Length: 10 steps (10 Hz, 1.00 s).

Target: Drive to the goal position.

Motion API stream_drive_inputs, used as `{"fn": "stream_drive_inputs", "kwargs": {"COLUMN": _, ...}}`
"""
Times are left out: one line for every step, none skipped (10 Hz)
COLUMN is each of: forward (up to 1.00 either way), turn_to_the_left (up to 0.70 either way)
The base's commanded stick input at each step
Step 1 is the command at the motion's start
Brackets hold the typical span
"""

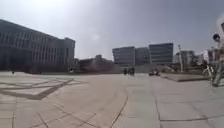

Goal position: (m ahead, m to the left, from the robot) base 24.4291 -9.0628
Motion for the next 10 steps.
{"fn": "stream_drive_inputs", "kwargs": {"forward": 0.85, "turn_to_the_left": 0.00}}
{"fn": "stream_drive_inputs", "kwargs": {"forward": 0.85, "turn_to_the_left": 0.00}}
{"fn": "stream_drive_inputs", "kwargs": {"forward": 0.85, "turn_to_the_left": 0.00}}
{"fn": "stream_drive_inputs", "kwargs": {"forward": 0.85, "turn_to_the_left": 0.00}}
{"fn": "stream_drive_inputs", "kwargs": {"forward": 0.85, "turn_to_the_left": 0.00}}
{"fn": "stream_drive_inputs", "kwargs": {"forward": 0.85, "turn_to_the_left": 0.00}}
{"fn": "stream_drive_inputs", "kwargs": {"forward": 0.85, "turn_to_the_left": 0.00}}
{"fn": "stream_drive_inputs", "kwargs": {"forward": 0.85, "turn_to_the_left": 0.00}}
{"fn": "stream_drive_inputs", "kwargs": {"forward": 0.85, "turn_to_the_left": 0.00}}
{"fn": "stream_drive_inputs", "kwargs": {"forward": 0.85, "turn_to_the_left": 0.00}}
